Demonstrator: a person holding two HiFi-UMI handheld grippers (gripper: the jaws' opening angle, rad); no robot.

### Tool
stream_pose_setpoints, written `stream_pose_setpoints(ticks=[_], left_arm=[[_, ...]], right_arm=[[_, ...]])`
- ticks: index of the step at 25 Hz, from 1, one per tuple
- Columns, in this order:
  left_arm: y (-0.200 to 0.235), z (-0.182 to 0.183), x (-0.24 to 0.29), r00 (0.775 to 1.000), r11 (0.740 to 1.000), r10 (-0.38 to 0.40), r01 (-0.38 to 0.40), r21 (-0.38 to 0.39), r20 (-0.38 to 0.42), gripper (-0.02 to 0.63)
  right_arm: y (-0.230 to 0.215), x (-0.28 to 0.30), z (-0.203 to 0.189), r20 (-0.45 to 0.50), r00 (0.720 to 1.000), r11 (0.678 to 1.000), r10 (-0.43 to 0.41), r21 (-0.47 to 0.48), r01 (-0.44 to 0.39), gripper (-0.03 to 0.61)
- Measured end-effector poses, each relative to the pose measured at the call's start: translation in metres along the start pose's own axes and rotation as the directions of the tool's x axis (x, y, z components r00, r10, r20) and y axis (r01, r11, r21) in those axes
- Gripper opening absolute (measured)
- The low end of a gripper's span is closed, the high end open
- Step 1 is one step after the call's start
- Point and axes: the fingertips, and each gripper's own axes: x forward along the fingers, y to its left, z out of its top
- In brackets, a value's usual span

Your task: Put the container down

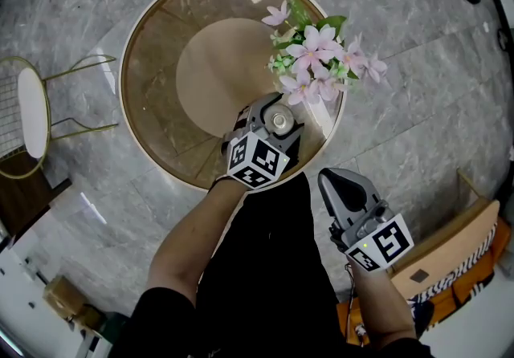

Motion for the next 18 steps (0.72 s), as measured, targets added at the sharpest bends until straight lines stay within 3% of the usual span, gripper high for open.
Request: stream_pose_setpoints(ticks=[7,13,18], left_arm=[[-0.005,0.012,-0.018,0.999,0.999,0.003,-0.004,0.032,0.033,0.348],[-0.003,0.064,-0.083,0.994,0.999,0.042,-0.043,0.01,0.101,0.342],[0.01,0.129,-0.167,0.972,0.991,0.13,-0.136,0.018,0.197,0.228]], right_arm=[[0.014,-0.005,0.011,0.009,1.0,1.0,0.0,-0.025,0.0,0.015],[0.06,-0.022,0.072,0.051,0.999,0.995,0.007,-0.103,-0.002,0.015],[0.111,-0.044,0.132,0.102,0.995,0.985,0.008,-0.174,0.009,0.015]])
